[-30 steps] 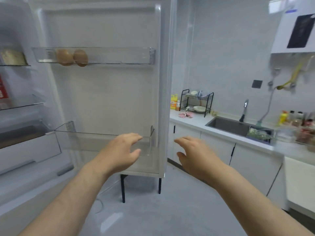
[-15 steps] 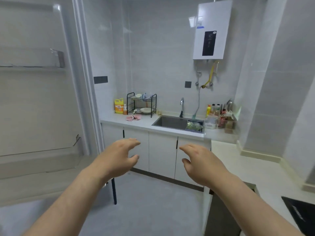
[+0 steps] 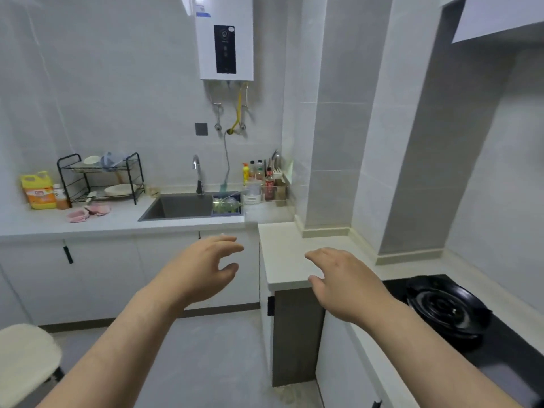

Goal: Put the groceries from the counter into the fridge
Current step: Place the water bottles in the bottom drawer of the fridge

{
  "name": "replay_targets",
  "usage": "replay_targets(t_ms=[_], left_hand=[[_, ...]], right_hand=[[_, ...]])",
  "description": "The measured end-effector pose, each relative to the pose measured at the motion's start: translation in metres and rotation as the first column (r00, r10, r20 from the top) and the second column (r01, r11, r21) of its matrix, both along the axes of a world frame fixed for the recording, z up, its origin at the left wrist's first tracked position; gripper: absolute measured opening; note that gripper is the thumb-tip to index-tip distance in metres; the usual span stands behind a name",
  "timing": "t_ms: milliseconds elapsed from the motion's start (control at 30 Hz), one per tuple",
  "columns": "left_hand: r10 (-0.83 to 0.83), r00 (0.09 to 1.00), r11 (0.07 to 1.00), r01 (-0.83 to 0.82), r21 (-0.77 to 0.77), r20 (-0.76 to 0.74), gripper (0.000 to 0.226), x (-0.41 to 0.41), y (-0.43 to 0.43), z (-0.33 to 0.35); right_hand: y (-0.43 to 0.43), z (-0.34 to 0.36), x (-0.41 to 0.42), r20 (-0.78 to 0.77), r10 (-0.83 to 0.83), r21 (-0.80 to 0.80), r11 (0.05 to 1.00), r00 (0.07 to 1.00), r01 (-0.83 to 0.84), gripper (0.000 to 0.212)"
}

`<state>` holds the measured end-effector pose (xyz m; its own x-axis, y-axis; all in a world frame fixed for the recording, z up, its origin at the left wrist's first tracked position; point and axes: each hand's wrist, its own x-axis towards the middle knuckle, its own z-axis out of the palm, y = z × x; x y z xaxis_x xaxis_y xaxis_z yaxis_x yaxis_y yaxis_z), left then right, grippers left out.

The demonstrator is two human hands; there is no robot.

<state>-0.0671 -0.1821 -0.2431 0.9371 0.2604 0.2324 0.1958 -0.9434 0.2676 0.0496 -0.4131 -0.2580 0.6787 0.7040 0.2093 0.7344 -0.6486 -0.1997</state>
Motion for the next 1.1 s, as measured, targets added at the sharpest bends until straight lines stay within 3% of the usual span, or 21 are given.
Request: replay_targets(t_ms=[267, 500, 633, 833, 1100], left_hand=[[-0.273, 0.962, 0.958, 0.271, -0.089, -0.007, 0.050, 0.130, -0.005, -0.026], [-0.521, 0.854, 0.849, 0.519, -0.104, 0.008, 0.051, 0.215, -0.037, -0.041], [-0.672, 0.741, 0.734, 0.667, -0.131, 0.006, 0.055, 0.246, -0.090, -0.045], [-0.867, 0.498, 0.489, 0.858, -0.159, 0.022, 0.052, 0.256, -0.201, -0.049], [-0.976, 0.215, 0.209, 0.964, -0.165, 0.020, 0.057, 0.225, -0.340, -0.055]], right_hand=[[-0.031, -0.015, 0.059, -0.049, -0.299, -0.017, 0.954, 0.953, 0.299, 0.044], [-0.063, -0.030, 0.075, -0.112, -0.540, -0.010, 0.840, 0.834, 0.543, 0.034], [-0.105, -0.038, 0.057, -0.132, -0.683, -0.016, 0.727, 0.719, 0.687, 0.040], [-0.190, -0.042, 0.002, -0.125, -0.874, -0.036, 0.478, 0.470, 0.878, 0.040], [-0.285, -0.046, -0.094, -0.144, -0.975, -0.044, 0.176, 0.168, 0.983, 0.043]])
